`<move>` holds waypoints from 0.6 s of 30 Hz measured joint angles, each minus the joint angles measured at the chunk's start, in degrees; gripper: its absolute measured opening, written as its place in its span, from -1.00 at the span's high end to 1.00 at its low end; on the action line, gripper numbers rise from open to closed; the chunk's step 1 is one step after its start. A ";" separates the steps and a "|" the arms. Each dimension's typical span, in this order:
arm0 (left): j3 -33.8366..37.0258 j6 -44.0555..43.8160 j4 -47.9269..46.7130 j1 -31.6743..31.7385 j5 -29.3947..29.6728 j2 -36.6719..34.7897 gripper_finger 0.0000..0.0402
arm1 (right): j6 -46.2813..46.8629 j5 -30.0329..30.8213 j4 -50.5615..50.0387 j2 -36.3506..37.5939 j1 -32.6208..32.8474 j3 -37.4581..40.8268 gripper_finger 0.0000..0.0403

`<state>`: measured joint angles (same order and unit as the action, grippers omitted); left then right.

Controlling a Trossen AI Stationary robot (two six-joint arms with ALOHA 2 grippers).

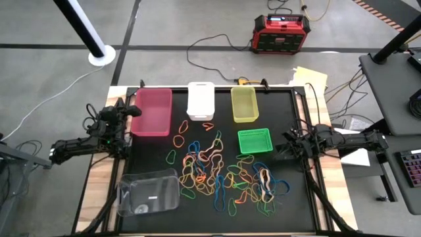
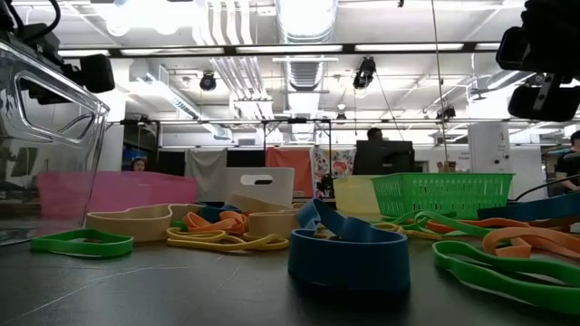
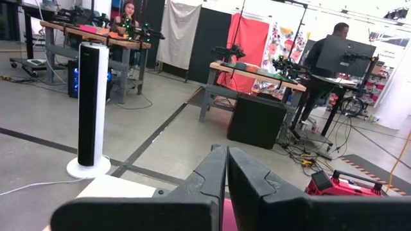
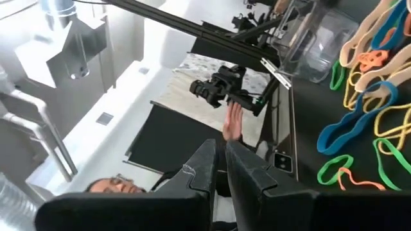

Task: Sort rubber bands into baskets
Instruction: Put the brown rubber band into the yellow bin

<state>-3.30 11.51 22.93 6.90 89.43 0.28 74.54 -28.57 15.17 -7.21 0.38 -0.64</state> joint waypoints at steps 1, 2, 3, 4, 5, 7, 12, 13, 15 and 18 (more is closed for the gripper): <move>-0.01 0.02 0.01 0.00 0.00 0.00 1.00 | -0.28 0.01 0.01 -0.04 0.00 0.00 0.86; -0.01 0.00 0.00 0.01 0.00 0.00 1.00 | -0.57 0.03 0.06 -0.04 0.00 0.00 0.86; -0.01 -0.02 0.01 0.00 0.00 0.01 1.00 | -1.04 0.01 0.11 -0.04 0.00 0.00 0.86; 0.01 -0.86 0.13 0.00 -0.06 -0.01 1.00 | -1.47 0.03 0.12 -0.04 0.00 0.00 0.86; 0.00 -4.88 0.81 -0.18 -0.62 0.02 1.00 | -1.57 0.04 0.09 -0.04 0.00 0.00 0.86; -0.03 -24.33 1.12 -2.12 -6.47 -0.02 1.00 | -1.50 0.04 0.12 -0.01 0.00 0.00 0.86; 0.01 -42.40 0.38 -3.91 -45.03 2.96 1.00 | -1.50 0.04 -0.16 -0.26 0.00 0.00 0.86; 0.20 -41.23 -0.06 -4.17 -51.52 3.81 1.00 | -1.52 0.06 -0.28 -0.34 0.00 0.00 0.86; 0.27 -38.93 0.03 -4.39 -64.34 6.35 1.00 | -1.65 0.04 -0.28 -0.71 0.00 0.00 0.86; 0.15 -33.92 1.61 -4.43 -79.75 9.41 1.00 | -1.65 0.06 -0.31 -0.95 0.00 0.00 0.86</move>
<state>-3.15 -22.41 24.54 2.47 9.68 9.69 72.88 -28.51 14.86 -8.16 0.38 -0.64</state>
